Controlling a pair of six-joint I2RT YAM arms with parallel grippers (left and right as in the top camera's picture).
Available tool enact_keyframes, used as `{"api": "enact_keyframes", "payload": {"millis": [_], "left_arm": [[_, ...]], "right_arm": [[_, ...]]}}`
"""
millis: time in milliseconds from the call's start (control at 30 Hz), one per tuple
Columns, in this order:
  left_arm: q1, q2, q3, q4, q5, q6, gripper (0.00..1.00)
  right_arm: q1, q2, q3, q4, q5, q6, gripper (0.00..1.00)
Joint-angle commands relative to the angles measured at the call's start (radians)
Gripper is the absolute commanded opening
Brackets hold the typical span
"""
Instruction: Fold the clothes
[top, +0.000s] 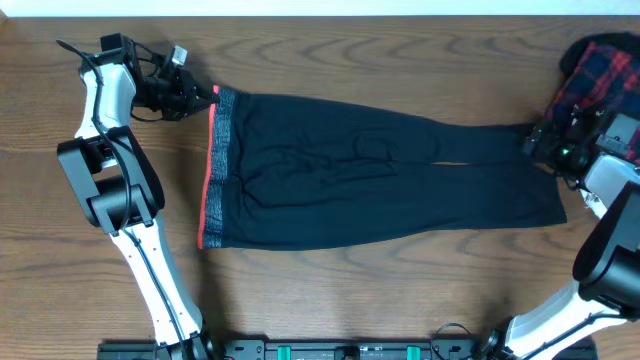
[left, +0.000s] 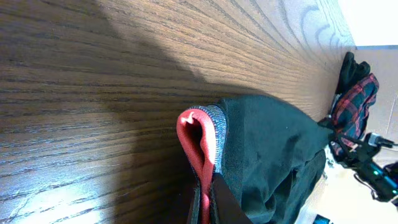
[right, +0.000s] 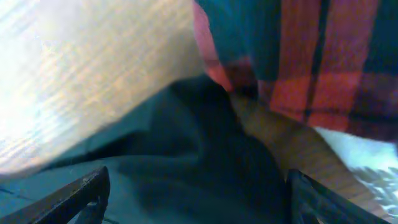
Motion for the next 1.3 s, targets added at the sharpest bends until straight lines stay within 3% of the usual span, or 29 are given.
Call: {"api": "enact_keyframes", "payload": {"millis": [0,167,267,400,800,1267], "left_arm": [[-0.001,-0.018,0.006,-0.005,-0.009,-0.01,0.06],[-0.001,-0.018,0.006,-0.005,-0.009,-0.01,0.06],[-0.001,-0.018,0.006,-0.005,-0.009,-0.01,0.06],[-0.001,-0.018,0.006,-0.005,-0.009,-0.013,0.06],[-0.001,-0.05,0.006,0.032,-0.009,-0.017,0.06],[-0.04,-0.114,0.006,0.266,-0.111,-0.138,0.06]], "right_arm": [[-0.012,0.011,0.008,0.011,-0.014,0.014,0.87],[-0.012,0.011,0.008,0.017,-0.014,0.015,0.7],[-0.012,0.011,0.008,0.018,-0.014,0.015,0.47],[-0.012,0.011,0.008,0.02,-0.015,0.015,0.01],[-0.007,-0.01,0.051,0.014,-0.111,0.014,0.01],[0.068,-0.035,0.344,-0.074,-0.119,0.014,0.01]]}}
